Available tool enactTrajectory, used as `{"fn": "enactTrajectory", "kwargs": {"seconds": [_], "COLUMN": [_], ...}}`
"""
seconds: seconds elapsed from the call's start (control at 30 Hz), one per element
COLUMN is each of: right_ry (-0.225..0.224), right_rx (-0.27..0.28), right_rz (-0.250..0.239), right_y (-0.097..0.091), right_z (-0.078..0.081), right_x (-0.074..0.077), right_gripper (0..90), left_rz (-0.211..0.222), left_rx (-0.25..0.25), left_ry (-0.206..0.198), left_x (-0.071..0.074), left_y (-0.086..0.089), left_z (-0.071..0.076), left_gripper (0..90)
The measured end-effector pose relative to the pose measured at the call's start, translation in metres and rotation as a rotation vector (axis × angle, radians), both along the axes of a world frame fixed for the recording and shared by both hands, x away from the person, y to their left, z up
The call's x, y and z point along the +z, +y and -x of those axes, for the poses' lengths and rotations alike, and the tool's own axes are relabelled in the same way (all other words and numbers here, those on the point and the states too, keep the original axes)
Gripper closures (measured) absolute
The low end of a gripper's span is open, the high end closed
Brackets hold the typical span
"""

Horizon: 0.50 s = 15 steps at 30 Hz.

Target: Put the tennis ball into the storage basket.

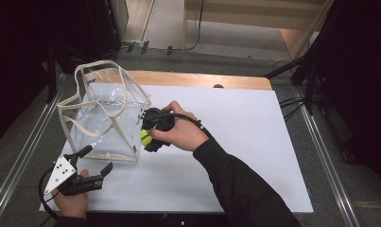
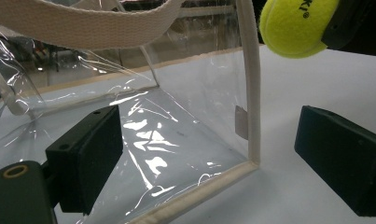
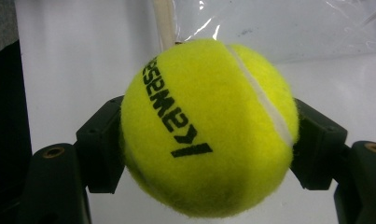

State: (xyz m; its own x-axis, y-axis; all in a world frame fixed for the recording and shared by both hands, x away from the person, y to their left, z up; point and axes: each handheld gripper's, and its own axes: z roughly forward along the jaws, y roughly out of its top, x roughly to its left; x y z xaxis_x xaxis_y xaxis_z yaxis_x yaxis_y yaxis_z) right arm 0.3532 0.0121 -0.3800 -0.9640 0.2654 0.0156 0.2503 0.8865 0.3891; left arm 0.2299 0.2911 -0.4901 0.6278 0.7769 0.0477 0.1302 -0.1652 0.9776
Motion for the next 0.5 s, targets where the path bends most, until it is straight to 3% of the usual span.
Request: {"fn": "enactTrajectory", "kwargs": {"seconds": [0.5], "right_ry": [-0.007], "right_rx": [0.015], "right_rz": [-0.007], "right_y": [0.007], "right_z": [-0.003], "right_x": [0.016], "right_gripper": [23.5], "left_rz": [0.002], "left_rx": [-0.002], "left_ry": [0.001], "left_x": [0.000], "left_y": [0.001], "left_z": [0.000], "left_gripper": [8.3]}}
